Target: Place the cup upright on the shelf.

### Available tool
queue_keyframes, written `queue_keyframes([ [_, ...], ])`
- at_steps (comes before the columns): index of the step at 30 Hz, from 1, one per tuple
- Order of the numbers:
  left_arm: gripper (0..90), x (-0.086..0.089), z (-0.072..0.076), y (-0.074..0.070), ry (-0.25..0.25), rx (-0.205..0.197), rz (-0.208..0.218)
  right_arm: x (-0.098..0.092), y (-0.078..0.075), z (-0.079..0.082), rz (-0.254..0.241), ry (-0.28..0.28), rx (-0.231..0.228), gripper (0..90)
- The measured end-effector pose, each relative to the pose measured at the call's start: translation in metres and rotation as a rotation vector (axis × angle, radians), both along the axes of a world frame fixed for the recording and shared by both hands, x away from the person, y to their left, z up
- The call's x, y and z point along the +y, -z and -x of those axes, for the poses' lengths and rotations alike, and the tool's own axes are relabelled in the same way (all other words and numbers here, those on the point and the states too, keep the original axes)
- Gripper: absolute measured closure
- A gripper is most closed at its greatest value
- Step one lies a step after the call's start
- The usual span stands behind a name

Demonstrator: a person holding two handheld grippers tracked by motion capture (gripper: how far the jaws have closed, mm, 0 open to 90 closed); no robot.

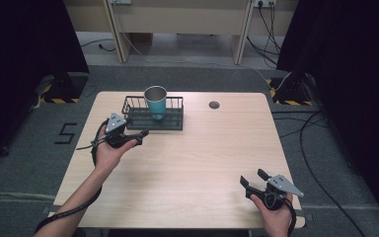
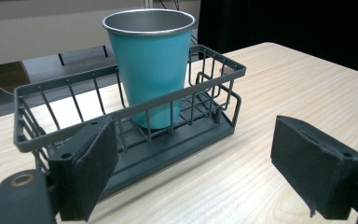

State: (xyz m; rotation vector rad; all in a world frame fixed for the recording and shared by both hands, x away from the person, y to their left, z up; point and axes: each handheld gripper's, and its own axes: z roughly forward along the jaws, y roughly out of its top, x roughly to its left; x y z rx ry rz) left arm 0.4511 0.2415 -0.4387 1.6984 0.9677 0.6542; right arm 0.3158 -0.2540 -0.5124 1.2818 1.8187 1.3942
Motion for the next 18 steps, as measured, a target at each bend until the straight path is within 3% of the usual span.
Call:
queue_keyframes([
  [18, 14.4, 0.026, 0.038, 0.019, 0.007, 0.007, -0.008, 0.0, 0.0, 0.001, 0.001, 0.005, -0.002, 22.0],
])
